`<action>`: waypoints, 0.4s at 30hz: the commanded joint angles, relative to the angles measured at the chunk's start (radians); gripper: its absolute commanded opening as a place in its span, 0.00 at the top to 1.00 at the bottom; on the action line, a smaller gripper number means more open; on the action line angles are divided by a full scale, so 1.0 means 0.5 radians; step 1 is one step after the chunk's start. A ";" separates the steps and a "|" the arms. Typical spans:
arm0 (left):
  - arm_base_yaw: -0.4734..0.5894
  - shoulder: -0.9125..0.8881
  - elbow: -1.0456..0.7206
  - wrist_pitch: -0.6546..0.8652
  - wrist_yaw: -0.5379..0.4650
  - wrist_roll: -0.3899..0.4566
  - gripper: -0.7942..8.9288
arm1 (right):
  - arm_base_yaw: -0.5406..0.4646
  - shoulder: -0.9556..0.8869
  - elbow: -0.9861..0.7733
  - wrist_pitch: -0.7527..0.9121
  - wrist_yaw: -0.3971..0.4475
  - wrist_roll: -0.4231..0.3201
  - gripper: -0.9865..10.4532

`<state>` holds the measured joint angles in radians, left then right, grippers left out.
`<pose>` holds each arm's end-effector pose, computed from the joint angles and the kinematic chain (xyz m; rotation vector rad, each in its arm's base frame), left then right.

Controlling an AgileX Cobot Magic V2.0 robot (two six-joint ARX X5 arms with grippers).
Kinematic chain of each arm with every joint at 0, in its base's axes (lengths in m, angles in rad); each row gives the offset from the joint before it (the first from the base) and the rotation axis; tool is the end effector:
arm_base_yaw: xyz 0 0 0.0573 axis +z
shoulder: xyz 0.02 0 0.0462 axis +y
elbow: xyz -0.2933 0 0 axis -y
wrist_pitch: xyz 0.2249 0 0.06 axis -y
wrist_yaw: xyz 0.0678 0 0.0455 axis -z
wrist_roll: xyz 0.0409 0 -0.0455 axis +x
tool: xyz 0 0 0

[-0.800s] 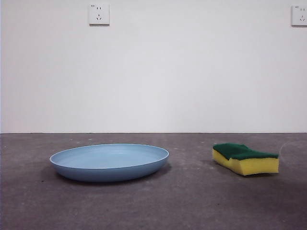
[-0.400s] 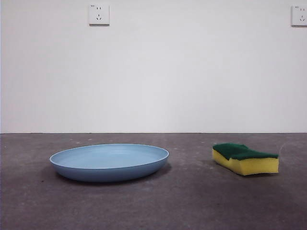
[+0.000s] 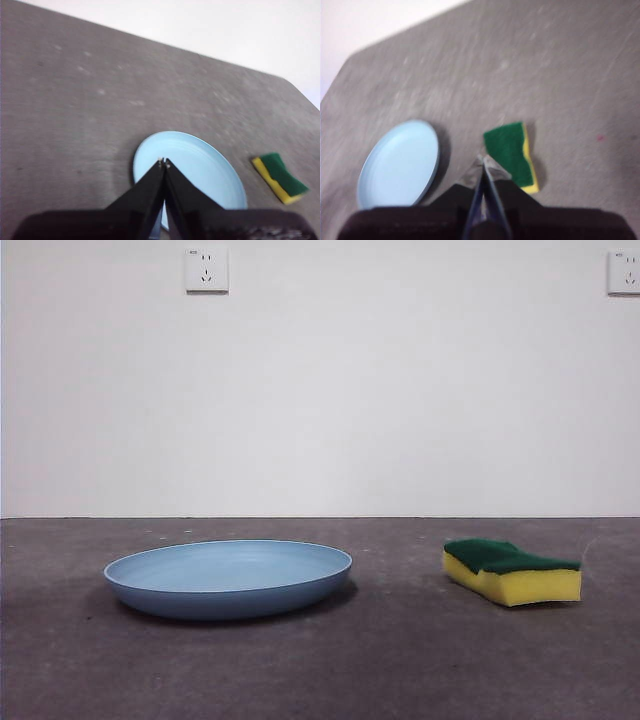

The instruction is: Pick up the plate,pick up the cloth,clean the plate with the cloth

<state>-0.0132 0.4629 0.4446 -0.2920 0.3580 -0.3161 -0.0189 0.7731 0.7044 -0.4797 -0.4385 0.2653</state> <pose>0.0844 -0.0154 0.2579 -0.3635 0.3636 -0.3170 0.1283 0.0149 0.2981 0.3803 0.5907 0.3361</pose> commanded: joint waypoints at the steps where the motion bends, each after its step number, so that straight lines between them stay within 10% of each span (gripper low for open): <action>1: 0.003 0.171 0.089 0.002 0.124 0.088 0.92 | 0.002 0.145 0.103 -0.114 -0.075 -0.191 0.91; 5: 0.003 0.401 0.208 -0.032 0.323 0.149 0.91 | 0.005 0.288 0.204 -0.253 -0.069 -0.273 0.86; 10: -0.005 0.620 0.327 -0.124 0.390 0.146 0.53 | 0.005 0.362 0.232 -0.269 -0.068 -0.272 0.56; 12: -0.021 0.697 0.357 -0.123 0.391 0.146 0.53 | 0.005 0.365 0.232 -0.269 -0.065 -0.272 0.54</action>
<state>-0.0196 0.8097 0.6235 -0.3576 0.5461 -0.2615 -0.0189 0.9550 0.8154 -0.6140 -0.4713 0.1410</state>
